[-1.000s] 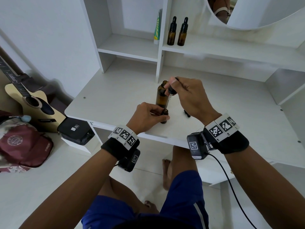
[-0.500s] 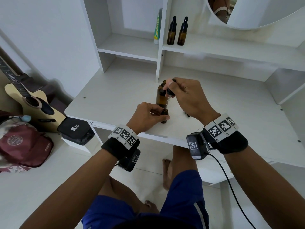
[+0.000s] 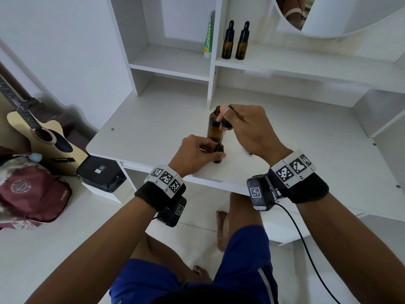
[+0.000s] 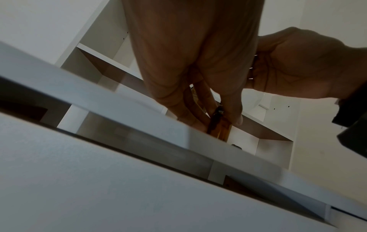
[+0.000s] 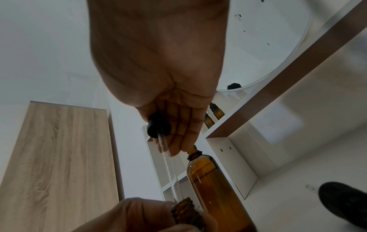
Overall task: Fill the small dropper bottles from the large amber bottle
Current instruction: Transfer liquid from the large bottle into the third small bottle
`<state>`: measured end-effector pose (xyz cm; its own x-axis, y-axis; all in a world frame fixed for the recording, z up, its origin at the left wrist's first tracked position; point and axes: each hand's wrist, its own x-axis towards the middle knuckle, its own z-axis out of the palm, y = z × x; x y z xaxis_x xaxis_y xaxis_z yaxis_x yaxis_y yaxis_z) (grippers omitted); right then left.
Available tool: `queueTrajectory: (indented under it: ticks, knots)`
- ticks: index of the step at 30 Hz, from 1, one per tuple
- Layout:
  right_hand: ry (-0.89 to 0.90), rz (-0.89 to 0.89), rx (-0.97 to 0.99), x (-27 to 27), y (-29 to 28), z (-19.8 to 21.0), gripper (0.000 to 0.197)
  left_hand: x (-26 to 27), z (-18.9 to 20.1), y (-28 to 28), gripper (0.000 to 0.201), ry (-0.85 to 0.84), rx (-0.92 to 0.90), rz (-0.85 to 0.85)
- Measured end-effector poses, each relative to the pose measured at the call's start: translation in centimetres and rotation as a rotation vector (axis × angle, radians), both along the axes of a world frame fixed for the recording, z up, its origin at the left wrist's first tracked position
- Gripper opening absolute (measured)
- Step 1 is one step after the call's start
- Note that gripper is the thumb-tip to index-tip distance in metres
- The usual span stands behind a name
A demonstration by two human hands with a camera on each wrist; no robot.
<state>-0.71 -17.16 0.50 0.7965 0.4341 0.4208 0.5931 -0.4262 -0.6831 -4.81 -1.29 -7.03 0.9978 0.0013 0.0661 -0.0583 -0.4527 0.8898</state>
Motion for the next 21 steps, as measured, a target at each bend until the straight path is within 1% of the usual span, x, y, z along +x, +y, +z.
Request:
queueTrajectory:
  ticks: [6, 10, 13, 17, 21]
  knots:
    - [0.008, -0.031, -0.013, 0.2, 0.1, 0.2, 0.043, 0.0, 0.0, -0.1, 0.023, 0.003, -0.003, 0.004]
    - [0.003, -0.040, 0.052, 0.7, -0.1, 1.1, 0.041, -0.1, 0.1, -0.1, 0.020, 0.015, -0.029, 0.000]
    - [-0.067, -0.085, 0.083, 1.5, -0.2, 2.4, 0.042, 0.0, 0.1, 0.0, 0.020, 0.030, -0.025, 0.001]
    - [-0.144, -0.125, 0.194, 2.6, -0.1, 3.9, 0.044, 0.0, 0.1, 0.0, 0.021, 0.041, -0.027, 0.004]
    - [-0.167, -0.143, 0.260, 3.6, 0.5, 4.6, 0.040, -0.1, 0.2, 0.0, 0.019, 0.042, -0.028, 0.006]
